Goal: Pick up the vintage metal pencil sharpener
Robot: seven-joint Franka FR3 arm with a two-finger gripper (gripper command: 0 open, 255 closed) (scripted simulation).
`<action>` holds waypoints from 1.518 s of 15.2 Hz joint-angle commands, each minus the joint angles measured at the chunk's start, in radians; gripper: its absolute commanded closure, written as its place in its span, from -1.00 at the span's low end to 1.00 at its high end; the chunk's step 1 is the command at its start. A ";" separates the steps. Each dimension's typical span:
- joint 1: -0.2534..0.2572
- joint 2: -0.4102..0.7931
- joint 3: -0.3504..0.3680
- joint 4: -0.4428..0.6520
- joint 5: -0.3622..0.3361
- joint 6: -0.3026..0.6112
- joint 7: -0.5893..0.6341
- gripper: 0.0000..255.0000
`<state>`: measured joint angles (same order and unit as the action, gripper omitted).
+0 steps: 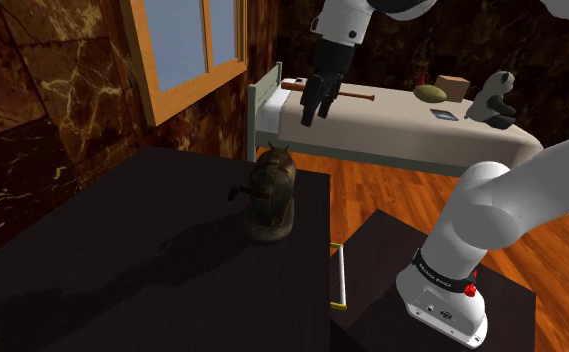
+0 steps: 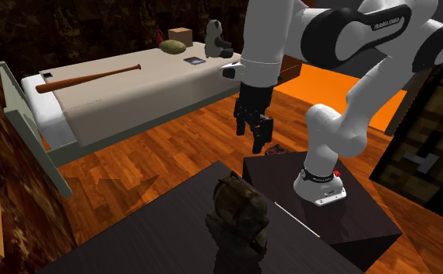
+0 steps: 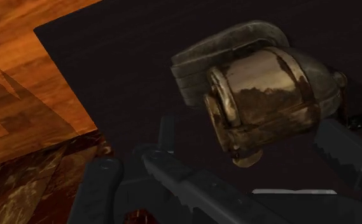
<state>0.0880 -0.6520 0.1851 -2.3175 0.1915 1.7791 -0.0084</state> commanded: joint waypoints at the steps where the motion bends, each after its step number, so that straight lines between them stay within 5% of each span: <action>1: 0.015 0.044 0.040 0.008 0.012 0.043 0.022 -1.00; 9: 0.064 0.214 0.195 0.056 0.023 0.192 0.115 -1.00; 16: 0.089 0.405 0.333 0.144 -0.039 0.307 0.224 -1.00; 23: 0.090 0.437 0.348 0.088 -0.049 0.393 0.234 -1.00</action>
<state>0.1782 -0.2222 0.5298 -2.2203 0.1450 2.1556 0.2222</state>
